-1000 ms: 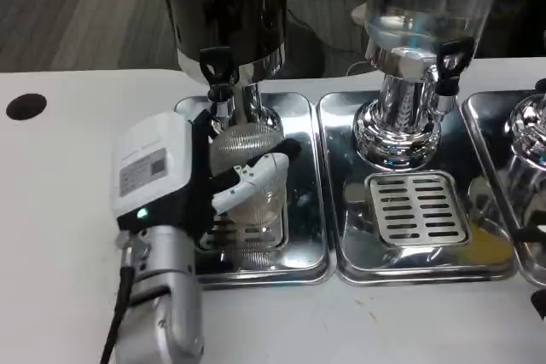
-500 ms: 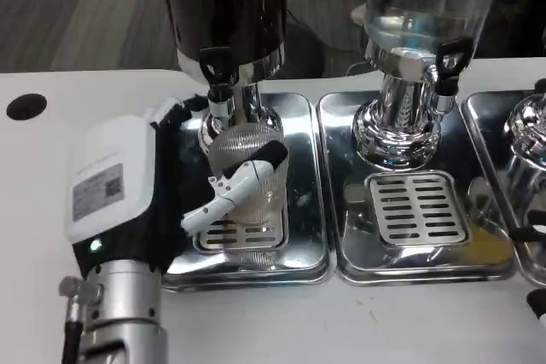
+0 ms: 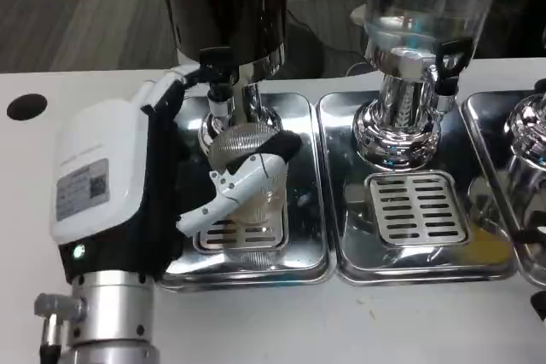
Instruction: Grasp the cup under the faucet to collect the drink, then remove the cup.
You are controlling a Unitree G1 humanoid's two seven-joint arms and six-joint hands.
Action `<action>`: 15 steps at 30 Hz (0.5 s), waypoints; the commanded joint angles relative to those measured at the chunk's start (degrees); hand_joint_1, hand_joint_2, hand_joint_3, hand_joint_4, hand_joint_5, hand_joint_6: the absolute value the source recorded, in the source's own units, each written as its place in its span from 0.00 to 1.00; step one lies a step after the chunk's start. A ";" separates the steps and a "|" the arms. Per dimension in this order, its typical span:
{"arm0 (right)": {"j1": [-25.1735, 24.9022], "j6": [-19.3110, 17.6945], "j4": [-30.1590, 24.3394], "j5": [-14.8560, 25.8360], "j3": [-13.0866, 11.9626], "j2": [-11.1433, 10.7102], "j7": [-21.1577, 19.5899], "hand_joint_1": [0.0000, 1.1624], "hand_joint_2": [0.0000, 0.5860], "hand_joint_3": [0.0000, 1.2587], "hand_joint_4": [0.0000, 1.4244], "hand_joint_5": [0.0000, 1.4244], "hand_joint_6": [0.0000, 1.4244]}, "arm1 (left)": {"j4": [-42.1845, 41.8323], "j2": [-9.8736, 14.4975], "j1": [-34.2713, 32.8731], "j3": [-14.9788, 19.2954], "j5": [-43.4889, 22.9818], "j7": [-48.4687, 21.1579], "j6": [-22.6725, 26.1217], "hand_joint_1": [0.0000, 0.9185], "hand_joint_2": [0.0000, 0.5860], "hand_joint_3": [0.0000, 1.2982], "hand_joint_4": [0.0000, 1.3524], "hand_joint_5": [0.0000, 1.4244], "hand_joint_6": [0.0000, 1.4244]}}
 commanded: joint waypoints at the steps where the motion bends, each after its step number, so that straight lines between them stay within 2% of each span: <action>1: 0.47 -1.09 0.04 0.97 -0.36 -0.51 0.51 0.40 0.58 0.22 0.07 0.05 0.00 | -1.73 -1.16 -0.06 0.43 0.61 -1.23 -2.02 0.10 0.09 0.25 0.19 0.53 0.61; 15: 0.63 -1.31 0.12 1.82 -1.18 -0.85 0.97 0.41 0.59 0.21 0.07 0.05 0.00 | 2.18 -4.01 -10.02 3.62 3.50 -8.94 0.83 0.10 0.10 0.21 0.15 0.55 0.62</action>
